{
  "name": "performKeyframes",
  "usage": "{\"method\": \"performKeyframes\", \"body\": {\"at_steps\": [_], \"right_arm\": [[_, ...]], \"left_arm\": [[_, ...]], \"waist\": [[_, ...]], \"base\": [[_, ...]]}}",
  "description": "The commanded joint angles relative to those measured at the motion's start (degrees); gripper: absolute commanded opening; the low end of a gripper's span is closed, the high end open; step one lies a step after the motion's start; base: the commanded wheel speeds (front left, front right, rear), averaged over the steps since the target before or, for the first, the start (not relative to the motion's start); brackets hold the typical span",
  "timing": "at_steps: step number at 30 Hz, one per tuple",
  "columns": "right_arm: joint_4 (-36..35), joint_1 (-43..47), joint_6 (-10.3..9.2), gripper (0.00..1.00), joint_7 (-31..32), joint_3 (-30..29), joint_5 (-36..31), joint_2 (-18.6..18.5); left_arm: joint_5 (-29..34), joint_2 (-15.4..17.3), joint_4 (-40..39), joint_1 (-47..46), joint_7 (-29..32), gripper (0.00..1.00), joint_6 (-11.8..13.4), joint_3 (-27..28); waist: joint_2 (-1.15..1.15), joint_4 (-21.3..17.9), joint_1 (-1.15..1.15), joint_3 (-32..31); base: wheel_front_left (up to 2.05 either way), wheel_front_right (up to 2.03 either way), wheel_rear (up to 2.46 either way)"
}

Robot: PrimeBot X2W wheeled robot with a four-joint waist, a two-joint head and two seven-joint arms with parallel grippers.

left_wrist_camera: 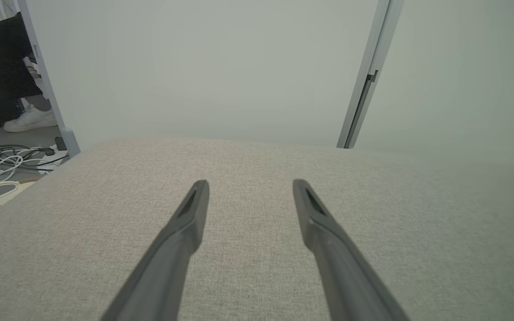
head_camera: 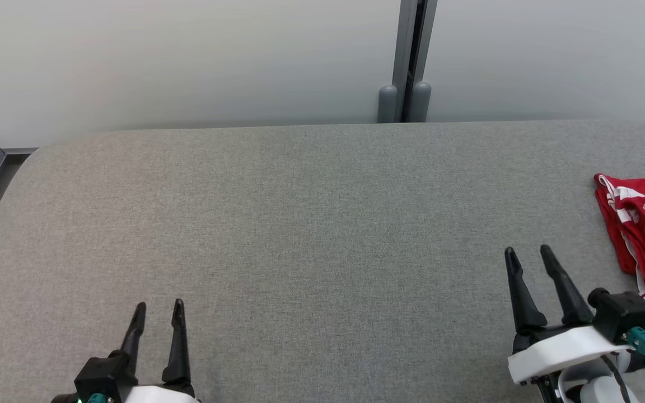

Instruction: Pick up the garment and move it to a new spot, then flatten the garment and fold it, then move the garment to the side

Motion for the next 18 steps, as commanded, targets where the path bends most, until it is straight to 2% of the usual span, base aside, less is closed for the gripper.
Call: {"method": "performKeyframes", "body": {"at_steps": [1, 3, 18], "right_arm": [[0.4, 0.2, 0.00, 0.00, 0.1, 0.0, 0.0, 0.1], [1.5, 1.1, 0.00, 0.00, 0.3, 0.1, 0.1, 0.4], [0.8, 1.1, 0.00, 0.00, 4.0, -1.8, 14.6, 0.2]], "left_arm": [[0.0, -0.1, 0.6, 0.0, 0.2, 0.00, 0.0, -0.1], [-0.1, -0.3, 1.6, 0.5, 0.3, 0.00, 0.0, -0.2], [-14.5, -0.5, 2.0, -1.6, 4.3, 0.00, -2.6, 2.4]], "waist": [[0.00, 0.0, 0.00, 0.0], [0.00, 0.0, 0.00, 0.0], [0.00, -0.2, 0.00, -0.2]], "base": [[0.00, 0.00, 0.00], [0.00, 0.00, 0.00], [0.00, 0.00, 0.00]]}}
